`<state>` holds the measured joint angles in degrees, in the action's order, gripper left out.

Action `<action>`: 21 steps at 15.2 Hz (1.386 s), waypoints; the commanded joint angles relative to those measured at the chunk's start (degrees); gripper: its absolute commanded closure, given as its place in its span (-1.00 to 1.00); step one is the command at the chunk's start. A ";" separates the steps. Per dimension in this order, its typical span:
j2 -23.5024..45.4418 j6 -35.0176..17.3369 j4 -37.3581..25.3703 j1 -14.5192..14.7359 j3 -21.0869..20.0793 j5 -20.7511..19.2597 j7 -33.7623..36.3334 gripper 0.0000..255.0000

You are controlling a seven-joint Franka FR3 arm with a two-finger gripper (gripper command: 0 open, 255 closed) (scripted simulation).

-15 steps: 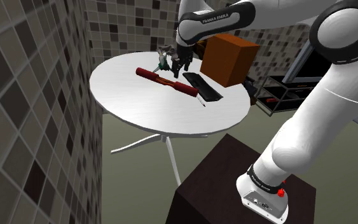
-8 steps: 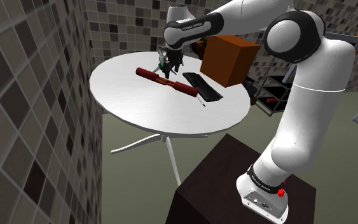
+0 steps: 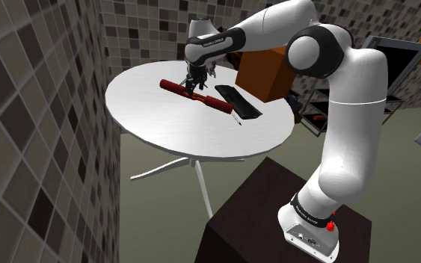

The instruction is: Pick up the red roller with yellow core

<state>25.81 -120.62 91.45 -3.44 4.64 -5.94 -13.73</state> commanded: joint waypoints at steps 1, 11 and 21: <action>0.82 -1.38 0.54 -0.01 -0.01 -0.02 0.15 -1.00; 1.43 -2.32 0.87 -0.04 -0.01 -0.03 0.22 1.00; -0.59 2.13 -1.57 0.02 -0.02 0.07 -0.23 1.00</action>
<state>25.48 -119.22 90.40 -3.46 4.63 -5.88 -13.92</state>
